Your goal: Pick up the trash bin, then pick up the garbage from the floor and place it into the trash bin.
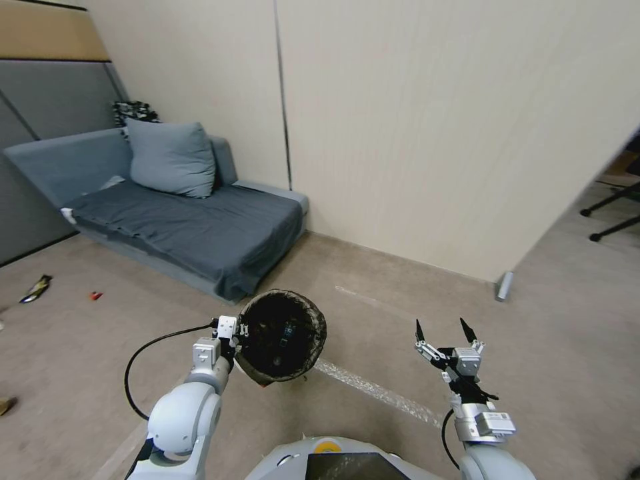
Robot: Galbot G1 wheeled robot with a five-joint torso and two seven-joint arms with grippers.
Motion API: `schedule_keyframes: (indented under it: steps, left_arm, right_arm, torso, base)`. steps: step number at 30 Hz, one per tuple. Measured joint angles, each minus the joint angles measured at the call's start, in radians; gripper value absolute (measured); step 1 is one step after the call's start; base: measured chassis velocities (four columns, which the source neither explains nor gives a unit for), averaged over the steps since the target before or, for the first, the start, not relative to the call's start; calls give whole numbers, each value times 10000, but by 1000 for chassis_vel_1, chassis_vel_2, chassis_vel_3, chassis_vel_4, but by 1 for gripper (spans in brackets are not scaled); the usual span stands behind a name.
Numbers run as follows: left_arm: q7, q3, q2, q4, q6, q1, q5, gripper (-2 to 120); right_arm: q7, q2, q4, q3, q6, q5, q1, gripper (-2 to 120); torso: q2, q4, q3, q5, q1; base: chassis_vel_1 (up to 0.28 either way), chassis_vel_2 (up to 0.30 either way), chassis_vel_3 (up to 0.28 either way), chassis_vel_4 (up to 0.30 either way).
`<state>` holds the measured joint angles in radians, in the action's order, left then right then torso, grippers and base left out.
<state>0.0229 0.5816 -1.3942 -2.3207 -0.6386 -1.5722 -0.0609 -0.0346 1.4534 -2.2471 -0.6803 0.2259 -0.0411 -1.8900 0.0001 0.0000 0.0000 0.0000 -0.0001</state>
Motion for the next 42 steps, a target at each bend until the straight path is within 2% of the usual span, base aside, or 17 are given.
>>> schedule_keyframes:
  steps: [42]
  left_arm:
    - [56,-7,-60,23,39,-26,154,5]
  right_arm:
    - [-49,-32,-3,245,-449,-46,244,100]
  torso:
    - [0,-1,1,-1,0]
  base:
    - [126,121,125,128]
